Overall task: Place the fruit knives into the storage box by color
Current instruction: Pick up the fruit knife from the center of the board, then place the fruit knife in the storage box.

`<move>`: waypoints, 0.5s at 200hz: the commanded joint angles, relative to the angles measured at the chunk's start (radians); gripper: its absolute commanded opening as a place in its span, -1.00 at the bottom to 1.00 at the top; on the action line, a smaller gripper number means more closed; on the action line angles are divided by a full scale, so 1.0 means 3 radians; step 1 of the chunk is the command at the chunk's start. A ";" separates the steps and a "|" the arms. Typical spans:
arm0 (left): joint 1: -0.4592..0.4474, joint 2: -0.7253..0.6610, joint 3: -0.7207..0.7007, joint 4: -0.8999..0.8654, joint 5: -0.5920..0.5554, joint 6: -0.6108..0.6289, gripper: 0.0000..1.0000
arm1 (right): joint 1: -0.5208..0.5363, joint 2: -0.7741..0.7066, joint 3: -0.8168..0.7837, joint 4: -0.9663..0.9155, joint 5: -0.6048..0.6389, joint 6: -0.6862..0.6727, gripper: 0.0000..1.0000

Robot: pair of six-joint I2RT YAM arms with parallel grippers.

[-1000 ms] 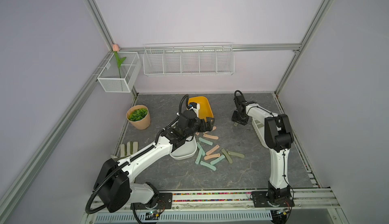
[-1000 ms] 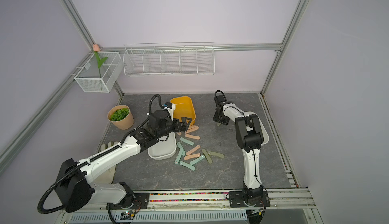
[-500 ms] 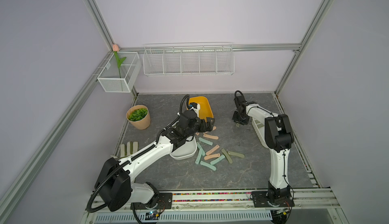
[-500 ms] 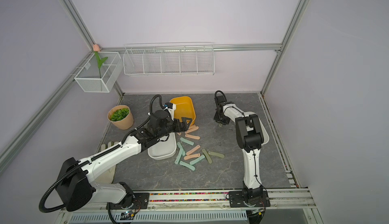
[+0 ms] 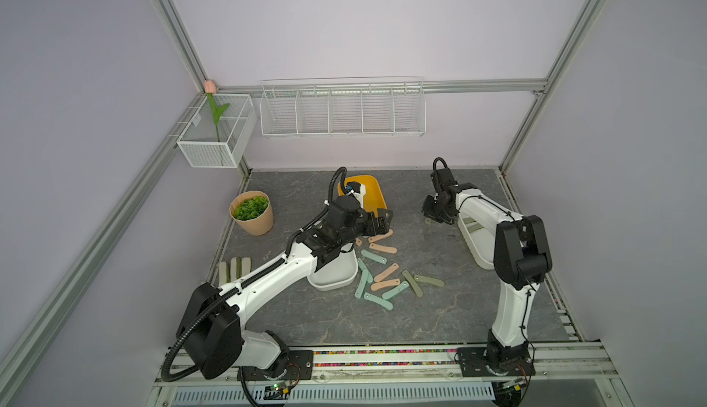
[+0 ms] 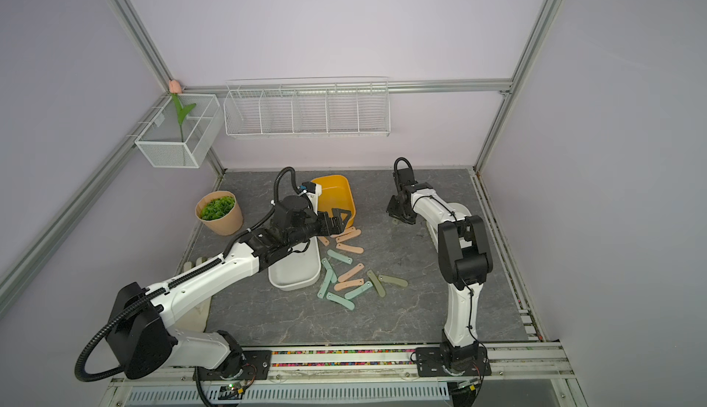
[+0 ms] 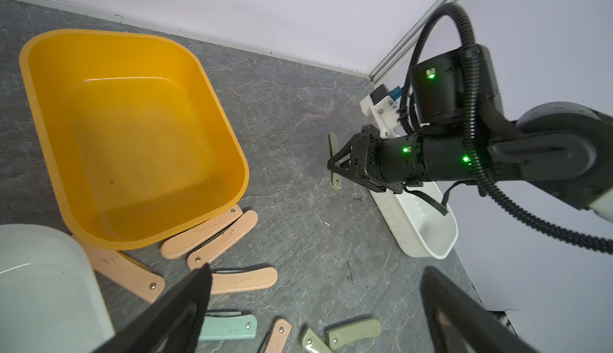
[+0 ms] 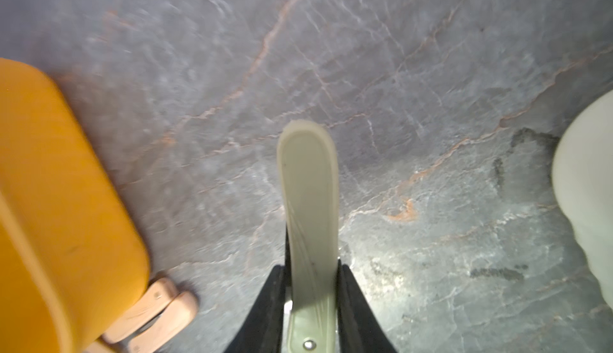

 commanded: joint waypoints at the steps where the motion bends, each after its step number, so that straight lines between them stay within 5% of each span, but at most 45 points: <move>1: 0.0009 0.0103 0.0196 -0.0056 0.0061 -0.0039 0.99 | -0.0050 -0.0295 -0.0076 0.0068 -0.0130 0.0127 -0.43; 37: -0.0084 0.0313 0.0492 -0.0127 0.0075 0.0004 0.99 | -0.0227 -0.0715 -0.0321 0.0121 -0.0169 0.0232 -0.42; 100: -0.0444 0.1051 0.1284 -0.0253 0.0118 0.0051 0.99 | -0.1050 -0.1459 -0.1231 0.0235 -0.0316 0.0461 -0.42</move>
